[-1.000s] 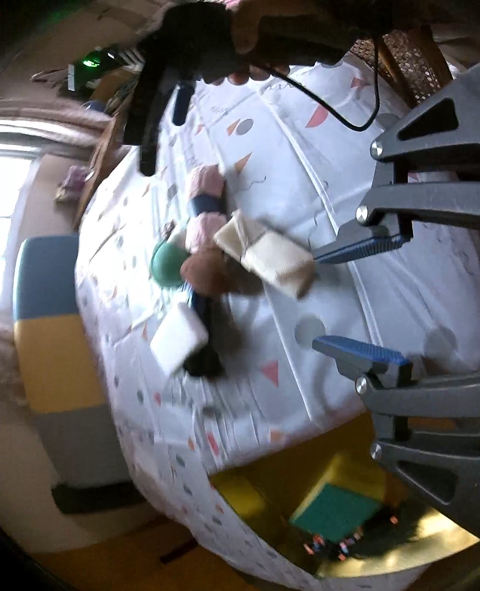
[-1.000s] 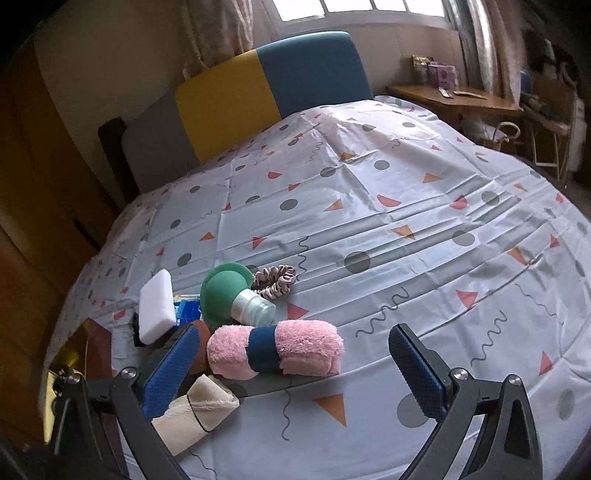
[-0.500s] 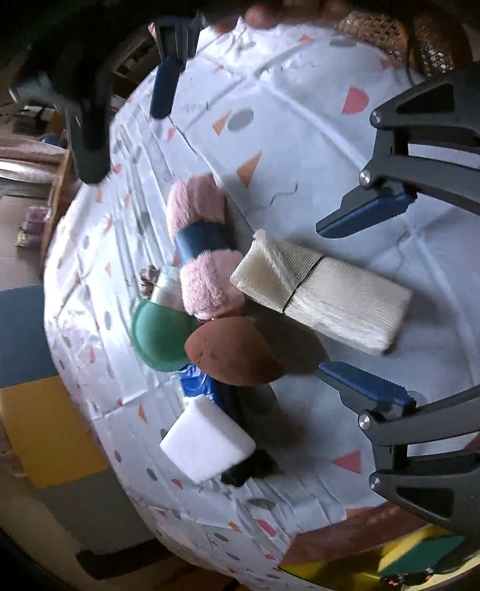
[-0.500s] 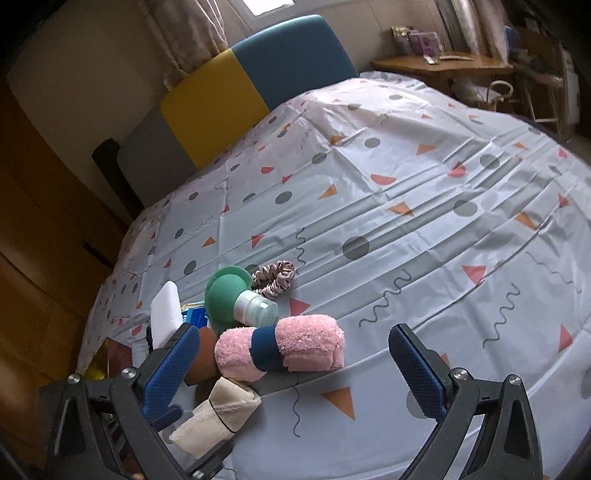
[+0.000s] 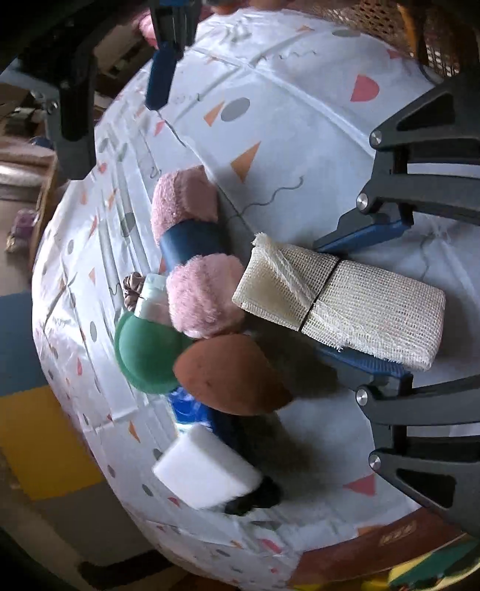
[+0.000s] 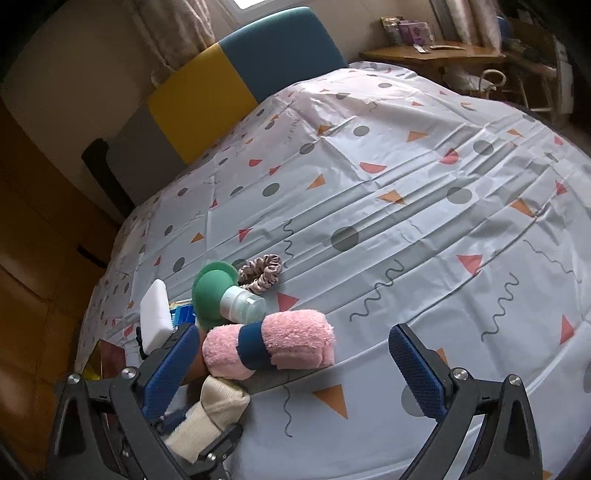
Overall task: Organize soft objects
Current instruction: 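Move the left tool to the cream mesh cloth roll and grasp it, then lift the cream mesh roll with the left tool while the right tool grasps the pink towel roll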
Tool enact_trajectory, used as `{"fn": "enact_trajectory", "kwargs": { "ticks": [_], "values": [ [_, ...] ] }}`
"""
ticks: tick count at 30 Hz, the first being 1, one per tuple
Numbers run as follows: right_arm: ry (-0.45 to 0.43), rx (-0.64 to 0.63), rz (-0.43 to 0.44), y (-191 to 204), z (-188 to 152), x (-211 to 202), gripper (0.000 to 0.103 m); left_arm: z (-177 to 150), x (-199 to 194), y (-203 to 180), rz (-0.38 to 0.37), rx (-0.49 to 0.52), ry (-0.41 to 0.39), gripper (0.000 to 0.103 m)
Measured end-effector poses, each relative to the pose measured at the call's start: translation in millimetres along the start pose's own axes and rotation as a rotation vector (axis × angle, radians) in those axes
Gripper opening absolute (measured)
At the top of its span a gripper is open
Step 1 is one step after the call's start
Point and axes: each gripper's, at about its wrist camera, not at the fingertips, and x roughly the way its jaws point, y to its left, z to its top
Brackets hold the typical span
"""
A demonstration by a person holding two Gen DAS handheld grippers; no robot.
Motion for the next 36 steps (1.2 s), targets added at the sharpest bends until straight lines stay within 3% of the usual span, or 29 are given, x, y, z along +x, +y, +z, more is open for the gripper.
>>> {"fn": "enact_trajectory", "kwargs": {
  "ticks": [9,16,19,22,28,30,36],
  "values": [
    [0.036,-0.016,0.023,4.9,-3.2,7.9,0.103,-73.0,-36.5,0.9,0.001,-0.044,-0.092,0.049],
    [0.09,-0.14,-0.029,33.5,15.7,39.0,0.103,-82.4,-36.2,6.6,-0.012,-0.081,-0.122,0.05],
    [0.155,-0.202,-0.041,40.9,24.2,65.1,0.103,-86.3,-37.6,7.6,-0.017,-0.094,-0.132,0.05],
    [0.294,-0.22,0.029,43.0,15.5,83.4,0.101,-84.2,-37.1,8.4,-0.018,-0.097,-0.138,0.051],
    [0.442,-0.299,0.17,49.9,-30.6,46.4,0.1,-86.8,-39.3,12.9,-0.043,-0.12,-0.148,0.05],
    [0.431,-0.341,0.177,50.6,-40.3,29.2,0.1,-86.6,-39.1,13.1,-0.045,-0.126,-0.148,0.051],
    [0.3,-0.582,-0.021,72.8,-45.9,25.1,0.1,-86.4,-38.8,14.9,-0.047,-0.14,-0.148,0.051]
  ]
}}
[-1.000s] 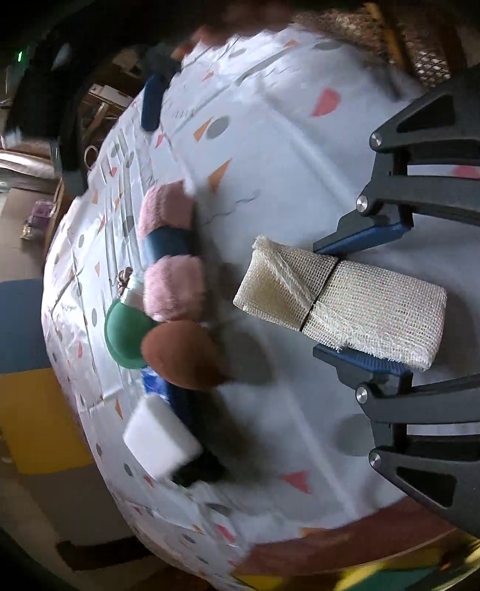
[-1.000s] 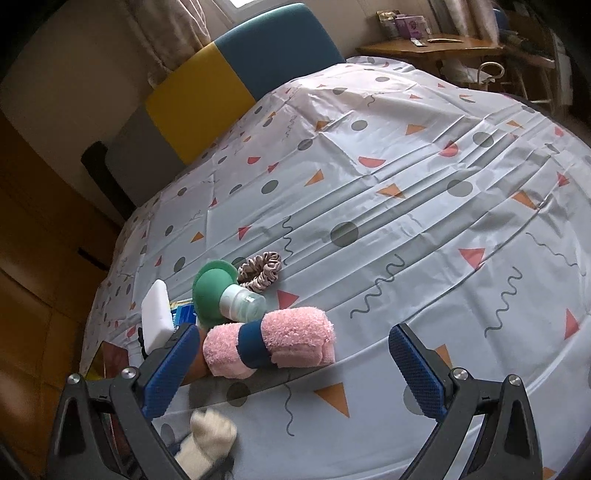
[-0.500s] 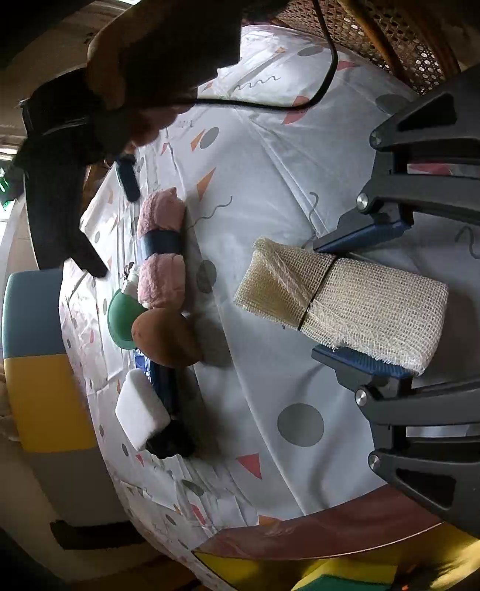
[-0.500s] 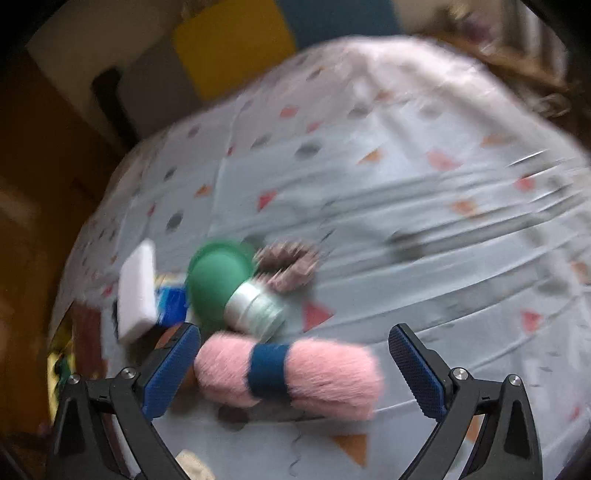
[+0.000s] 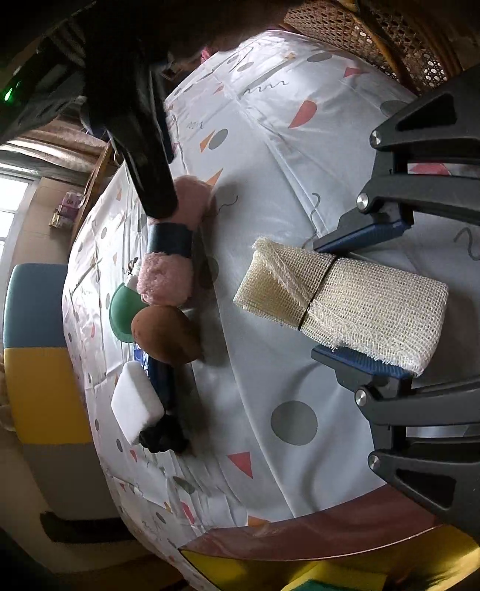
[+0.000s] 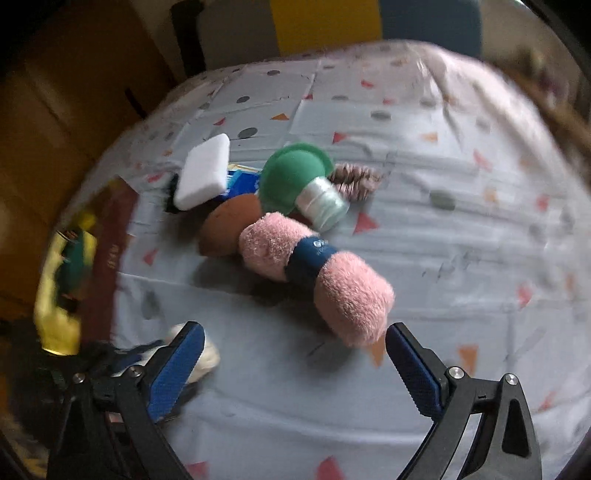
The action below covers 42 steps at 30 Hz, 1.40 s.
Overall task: Organize soft objects
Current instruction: 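Lift the cream mesh roll with the left tool while the right tool grasps the pink towel roll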
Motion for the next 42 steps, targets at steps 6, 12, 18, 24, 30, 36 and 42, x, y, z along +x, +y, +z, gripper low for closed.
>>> {"fn": "enact_trajectory", "kwargs": {
  "ticks": [6,12,18,24,30,36,42],
  "values": [
    [0.012,-0.254,-0.176,18.8,22.8,16.6,0.099,-1.1,-1.2,-1.1,0.004,-0.004,0.003,0.051],
    [0.105,-0.414,-0.257,23.3,36.9,57.6,0.077,0.2,0.0,-0.8,0.008,-0.012,0.004,0.051],
    [0.08,-0.326,-0.241,11.6,37.2,60.6,0.05,-0.3,-0.1,-1.2,0.008,-0.019,0.0,0.051],
    [0.071,-0.193,-0.134,14.8,8.4,34.9,0.05,-1.9,-1.2,-4.0,0.026,-0.017,-0.008,0.05],
    [0.034,-0.078,-0.077,-2.4,-1.5,43.9,0.055,0.0,-2.7,-6.5,0.055,-0.02,-0.001,0.049],
    [0.021,-0.051,-0.043,-10.0,-0.7,45.0,0.055,3.8,-19.9,-11.7,0.044,-0.032,-0.027,0.046],
    [0.023,-0.091,-0.093,2.8,-8.9,52.1,0.057,11.3,-47.7,-9.7,0.021,-0.075,-0.075,0.046]
  ]
}}
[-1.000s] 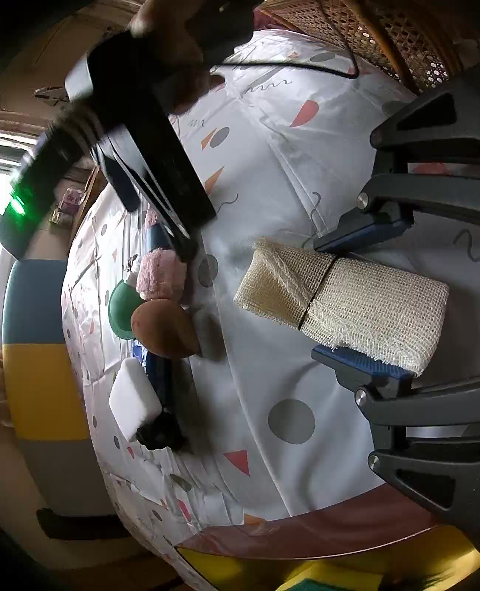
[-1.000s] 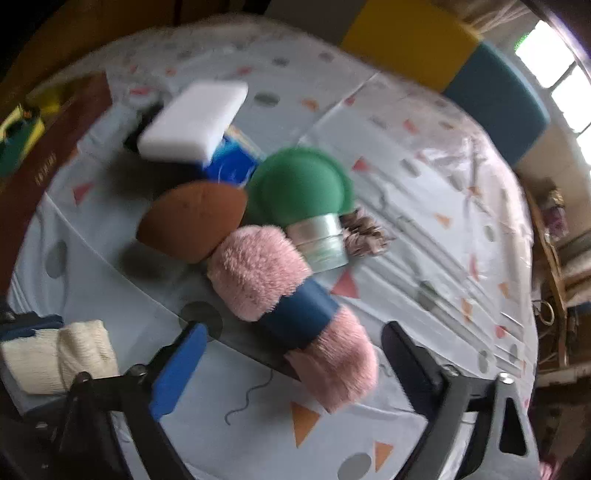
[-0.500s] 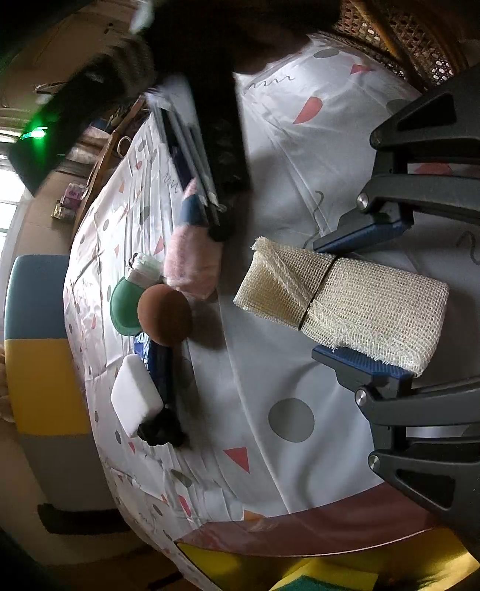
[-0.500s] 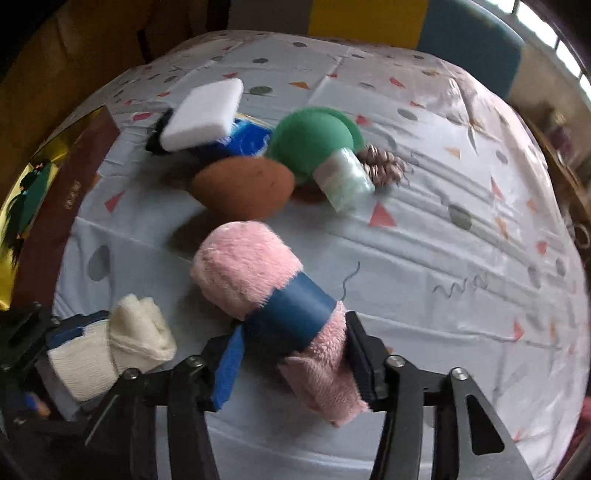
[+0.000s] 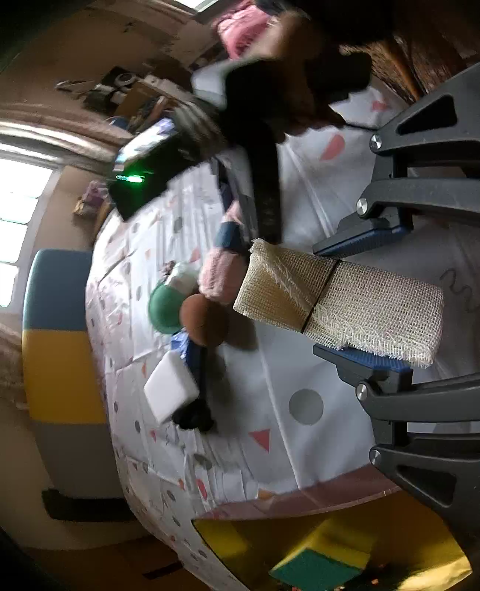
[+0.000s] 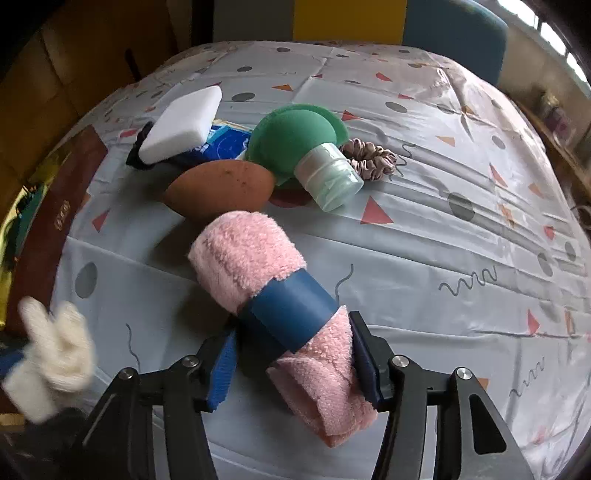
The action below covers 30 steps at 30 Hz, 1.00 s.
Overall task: Organize soft objects
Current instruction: 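Lift the cream mesh roll with the left tool while the right tool grasps the pink towel roll, then carry the mesh roll over the tray with left tool while right holds pink towel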
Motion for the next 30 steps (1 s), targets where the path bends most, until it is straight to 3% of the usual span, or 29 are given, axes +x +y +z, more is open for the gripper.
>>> {"fn": "enact_trajectory", "kwargs": {
  "ticks": [7,18,30],
  "values": [
    [0.017,0.034,0.015,-5.3,0.0,4.1,0.06,8.2,-31.8,6.6,0.035,-0.02,-0.054,0.046],
    [-0.013,-0.042,-0.034,7.7,-3.2,2.7,0.056,11.1,-64.8,28.5,0.074,-0.066,-0.112,0.046],
    [-0.03,-0.074,-0.042,13.0,-8.5,1.9,0.056,4.2,-93.4,83.0,0.112,-0.196,-0.149,0.046]
  ]
}}
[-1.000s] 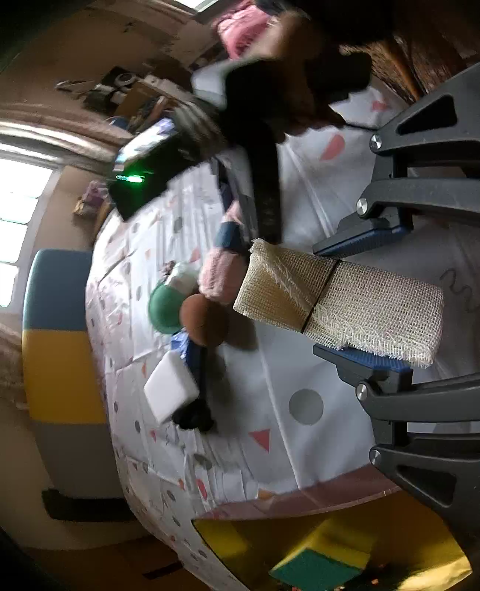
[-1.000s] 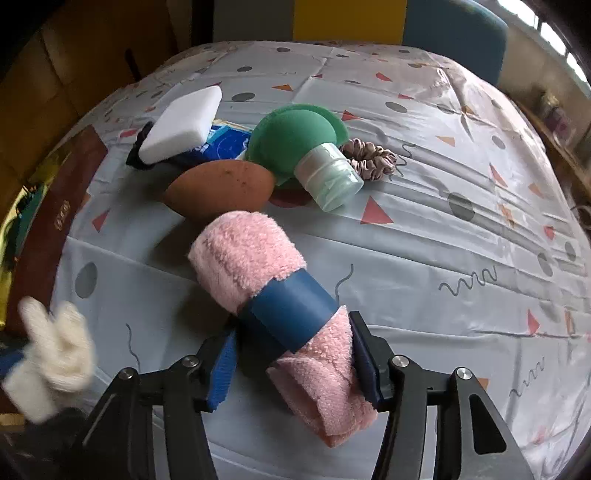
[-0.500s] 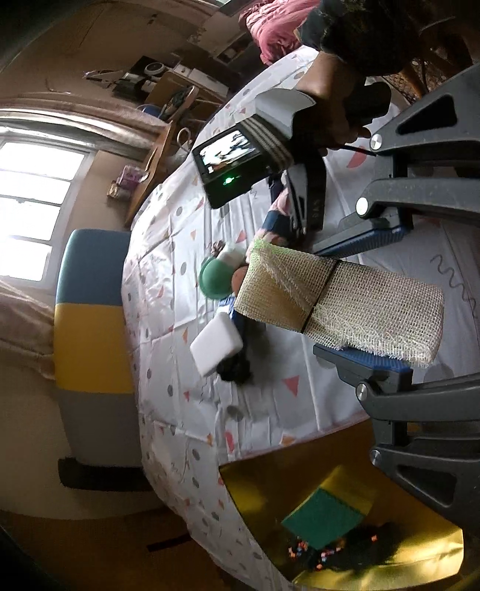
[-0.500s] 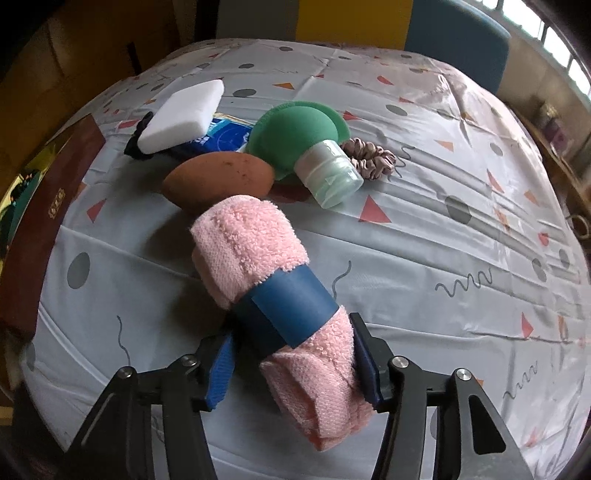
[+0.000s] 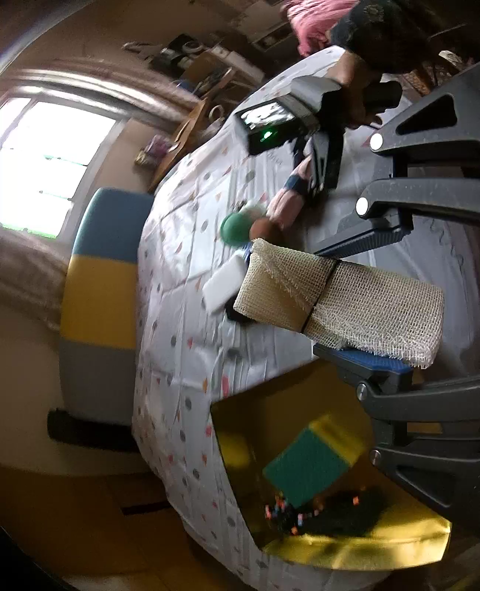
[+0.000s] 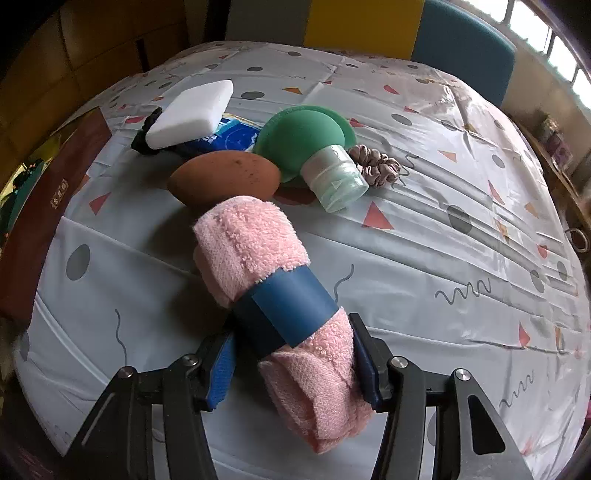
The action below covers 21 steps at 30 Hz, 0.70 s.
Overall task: Organize soft objects
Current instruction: 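Carry the mesh roll over the tray with left tool while right holds pink towel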
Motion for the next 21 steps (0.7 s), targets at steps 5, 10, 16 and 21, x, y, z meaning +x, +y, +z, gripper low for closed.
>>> {"fn": "enact_trajectory", "kwargs": {
  "ticks": [5,10,16,21],
  "values": [
    [-0.001,-0.007,-0.002,1.8,-1.0,-0.1,0.056,-3.7,-15.2,50.9,0.05,-0.116,-0.007,0.046],
    [0.0,-0.013,-0.005,2.6,-0.3,-0.6,0.056,-18.5,-29.7,108.4,0.156,-0.216,0.004,0.046],
    [-0.001,-0.023,-0.009,3.1,0.3,-1.9,0.056,-38.0,-34.3,176.6,0.273,-0.375,0.037,0.046],
    [-0.001,-0.023,-0.009,2.6,0.4,-2.4,0.056,-51.1,-19.0,201.6,0.305,-0.443,0.078,0.047]
  ]
}}
